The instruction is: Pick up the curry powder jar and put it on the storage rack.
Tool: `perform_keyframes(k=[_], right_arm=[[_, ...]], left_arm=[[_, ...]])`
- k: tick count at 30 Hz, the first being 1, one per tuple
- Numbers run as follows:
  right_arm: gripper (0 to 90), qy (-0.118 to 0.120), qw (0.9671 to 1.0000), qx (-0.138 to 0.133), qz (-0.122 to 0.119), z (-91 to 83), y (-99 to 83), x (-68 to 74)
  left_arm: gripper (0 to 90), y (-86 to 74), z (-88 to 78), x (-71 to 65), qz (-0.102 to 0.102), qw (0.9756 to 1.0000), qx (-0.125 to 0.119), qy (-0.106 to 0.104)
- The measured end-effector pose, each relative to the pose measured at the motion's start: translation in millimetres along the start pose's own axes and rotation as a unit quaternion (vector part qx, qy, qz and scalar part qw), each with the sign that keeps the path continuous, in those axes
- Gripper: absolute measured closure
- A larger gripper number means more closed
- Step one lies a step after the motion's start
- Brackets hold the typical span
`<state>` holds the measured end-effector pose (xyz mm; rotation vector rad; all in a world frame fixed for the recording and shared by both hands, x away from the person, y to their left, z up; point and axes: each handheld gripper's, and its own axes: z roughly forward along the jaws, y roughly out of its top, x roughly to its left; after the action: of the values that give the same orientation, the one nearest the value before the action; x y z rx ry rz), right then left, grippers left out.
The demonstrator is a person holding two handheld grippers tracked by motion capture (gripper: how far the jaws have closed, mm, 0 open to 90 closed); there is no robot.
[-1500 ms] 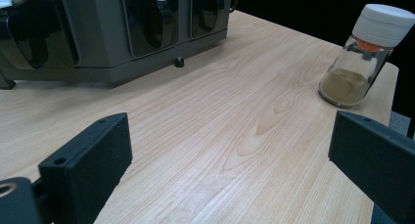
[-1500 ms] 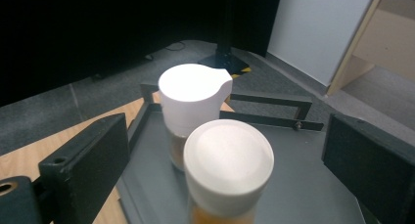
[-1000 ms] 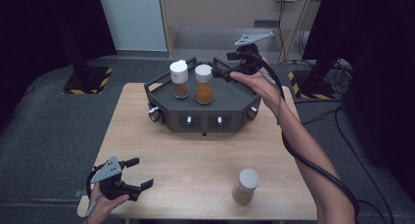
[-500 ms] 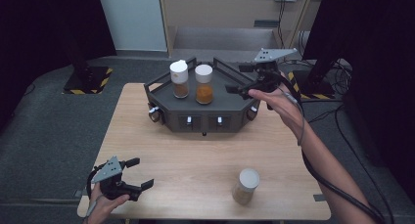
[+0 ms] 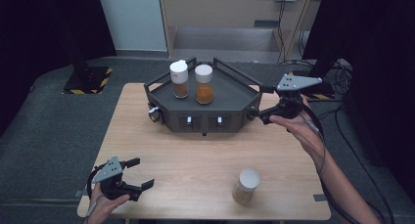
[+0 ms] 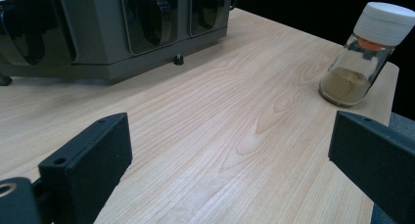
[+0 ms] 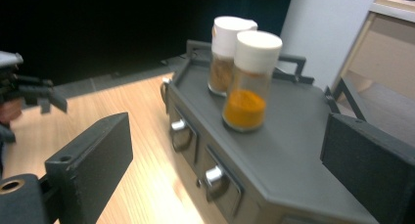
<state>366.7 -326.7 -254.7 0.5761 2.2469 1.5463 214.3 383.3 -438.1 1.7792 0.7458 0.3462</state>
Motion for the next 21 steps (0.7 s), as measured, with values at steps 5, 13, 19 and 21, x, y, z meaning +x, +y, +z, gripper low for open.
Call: perform_keyframes(k=[5, 13, 19, 21], right_arm=[[5.8, -0.017, 0.9998, 0.011, -0.007, -12.2, -16.4, 12.3], [6.0, -0.03, 0.9995, 0.013, -0.004, -29.9, -45.0, 30.3], [6.0, -0.039, 0.9991, 0.003, 0.014, -43.1, -70.5, 39.6], [5.9, -0.041, 0.999, 0.003, 0.02, -46.9, -77.7, 41.8]], left_arm=[[1.5, -0.2, 0.4, 0.1, -0.001, 1.0, 0.001, 0.001], [1.5, -0.6, -0.3, 0.1, -0.003, 1.0, 0.0, 0.003], [1.5, -0.6, -0.4, 0.1, -0.003, 1.0, 0.0, 0.002], [1.5, -0.5, -0.3, 0.2, -0.002, 1.0, 0.0, 0.002]])
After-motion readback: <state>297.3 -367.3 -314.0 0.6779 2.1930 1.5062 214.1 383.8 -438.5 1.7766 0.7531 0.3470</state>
